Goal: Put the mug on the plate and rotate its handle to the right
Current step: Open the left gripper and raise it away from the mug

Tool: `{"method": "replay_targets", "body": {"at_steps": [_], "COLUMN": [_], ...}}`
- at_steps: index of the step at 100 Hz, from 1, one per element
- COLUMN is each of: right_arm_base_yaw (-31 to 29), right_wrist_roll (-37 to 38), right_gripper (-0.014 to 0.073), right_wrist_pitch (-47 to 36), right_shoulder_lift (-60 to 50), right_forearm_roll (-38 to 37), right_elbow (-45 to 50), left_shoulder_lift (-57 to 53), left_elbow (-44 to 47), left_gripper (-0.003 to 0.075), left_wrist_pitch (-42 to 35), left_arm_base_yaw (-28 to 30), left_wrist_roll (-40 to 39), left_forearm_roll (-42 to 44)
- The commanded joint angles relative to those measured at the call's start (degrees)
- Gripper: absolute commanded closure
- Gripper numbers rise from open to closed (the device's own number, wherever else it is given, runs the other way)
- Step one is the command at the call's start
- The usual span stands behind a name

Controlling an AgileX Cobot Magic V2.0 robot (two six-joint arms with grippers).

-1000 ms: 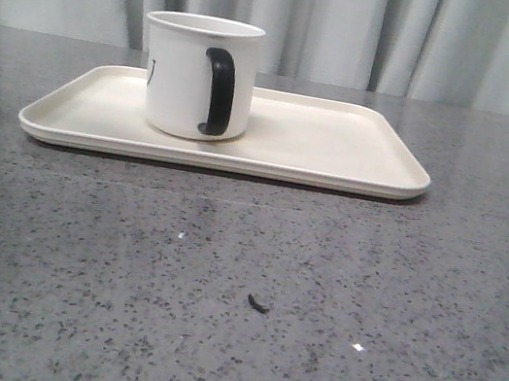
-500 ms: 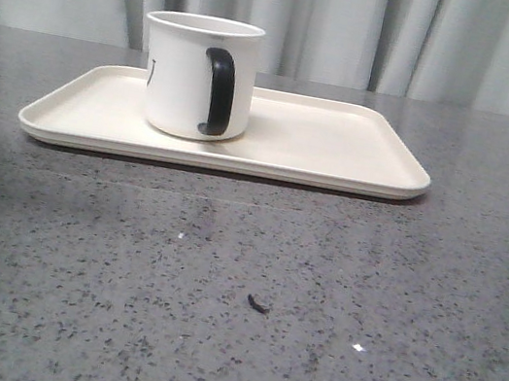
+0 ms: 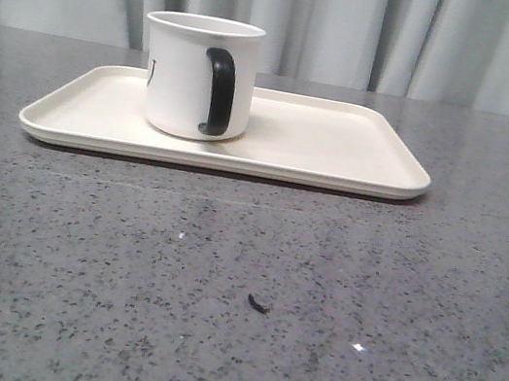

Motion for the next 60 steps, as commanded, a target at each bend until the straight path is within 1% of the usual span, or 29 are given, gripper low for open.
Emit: {"method": "replay_targets", "body": {"at_steps": [1, 6, 16, 23, 41, 60], "right_arm_base_yaw": [1.19, 1.84, 3.16, 4.01, 8.02, 12.83], "right_wrist_roll": [-1.43, -1.48, -1.48, -1.48, -1.48, -1.48], "right_gripper": [0.0498, 0.0438, 0.0274, 0.0208, 0.0202, 0.0200], "right_wrist_pitch": [-2.40, -1.83, -0.46, 1.41, 7.15, 12.43], "right_shoulder_lift": [3.46, 5.20, 9.10, 12.39, 22.48, 34.22], "right_forearm_roll": [-0.80, -0.80, -0.61, -0.24, -0.11, -0.07], "right_elbow": [-3.98, -5.44, -9.19, -12.27, -21.84, -34.13], "left_shoulder_lift": [-3.33, -4.95, -7.53, -8.70, -9.28, -9.28], "left_elbow": [0.64, 1.47, 2.57, 2.88, 2.97, 2.97], "left_gripper": [0.0739, 0.0739, 0.0739, 0.0739, 0.0739, 0.0739], "left_wrist_pitch": [-3.24, -3.24, -3.24, -3.24, -3.24, -2.76], "left_arm_base_yaw": [-0.37, -0.37, -0.37, -0.37, -0.37, -0.37], "left_wrist_roll": [-0.65, -0.65, -0.65, -0.65, -0.65, -0.65], "left_forearm_roll": [1.25, 0.91, 0.40, 0.15, -1.48, -1.85]}}
